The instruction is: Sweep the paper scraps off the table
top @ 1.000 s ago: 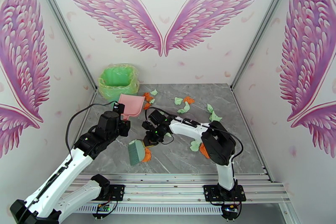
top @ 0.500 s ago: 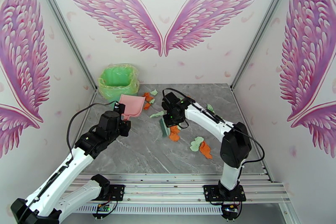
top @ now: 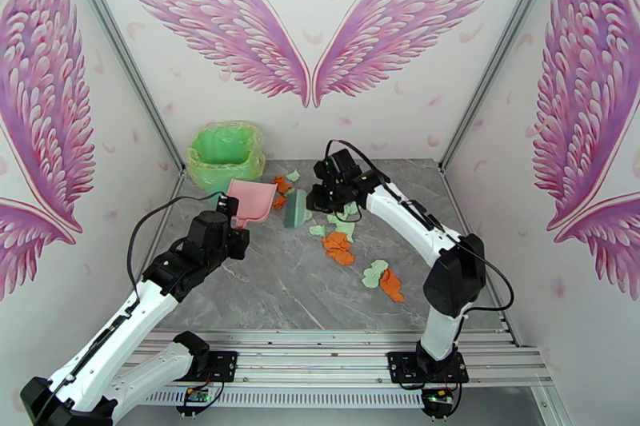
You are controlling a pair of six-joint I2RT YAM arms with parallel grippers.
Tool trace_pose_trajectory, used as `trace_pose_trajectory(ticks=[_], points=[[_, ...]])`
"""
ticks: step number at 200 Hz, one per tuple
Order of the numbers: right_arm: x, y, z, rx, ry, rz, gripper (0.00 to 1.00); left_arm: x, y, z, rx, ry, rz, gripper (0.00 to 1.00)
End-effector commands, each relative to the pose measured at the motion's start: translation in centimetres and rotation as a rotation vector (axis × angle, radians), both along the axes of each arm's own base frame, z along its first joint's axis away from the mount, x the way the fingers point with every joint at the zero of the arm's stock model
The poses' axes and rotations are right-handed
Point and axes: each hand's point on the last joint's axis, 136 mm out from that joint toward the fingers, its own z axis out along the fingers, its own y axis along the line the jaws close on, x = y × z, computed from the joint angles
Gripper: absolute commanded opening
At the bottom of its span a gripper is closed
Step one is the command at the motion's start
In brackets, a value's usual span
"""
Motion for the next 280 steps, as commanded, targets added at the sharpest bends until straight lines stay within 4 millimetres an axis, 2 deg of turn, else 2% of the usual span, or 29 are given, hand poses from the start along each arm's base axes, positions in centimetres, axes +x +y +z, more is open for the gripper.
trace_pose_trajectory(ticks=[1,12,26,52,84,126,177,207,238,247,280], points=[[5.3,3.0,1.8,0.195,0.017,-0.119,0.0,0.0,-0.1,0.0,-0.013,-0.007,-0.01,0.0],[7.6,3.6,2.1,0.228,0.014,-0.175,0.0,0.0,-0.1,0.0,-0.013,-0.006,-0.011,0.0],[10.4,4.2,1.1,0.248,0.029,-0.241,0.0,-0.1,-0.1,0.2,-0.012,-0.007,-0.011,0.0],[14.4,5.1,0.0,0.306,0.041,-0.323,0.0,-0.3,0.0,0.2,-0.013,-0.007,-0.01,0.0],[17.4,6.0,-1.7,0.388,0.049,-0.381,0.0,-0.3,0.0,0.1,-0.019,-0.009,-0.009,0.0],[19.5,6.2,-4.8,0.423,0.067,-0.451,0.0,-0.2,-0.1,0.0,-0.019,-0.007,-0.011,0.0],[20.6,5.0,-11.4,0.37,0.17,-0.521,0.0,0.2,-0.4,-0.4,-0.017,0.003,-0.018,0.0],[19.8,4.0,-14.6,0.319,0.227,-0.523,0.0,0.3,-0.5,-0.4,-0.015,0.005,-0.018,0.0],[18.0,2.2,-16.3,0.253,0.251,-0.509,0.0,0.3,-0.3,-0.4,-0.011,0.005,-0.013,0.0],[17.0,1.3,-17.3,0.226,0.271,-0.507,0.0,0.3,-0.3,-0.5,-0.011,0.007,-0.014,0.0],[13.2,-1.9,-18.0,0.16,0.3,-0.477,0.0,0.3,-0.3,-0.5,-0.014,0.004,-0.014,0.0]])
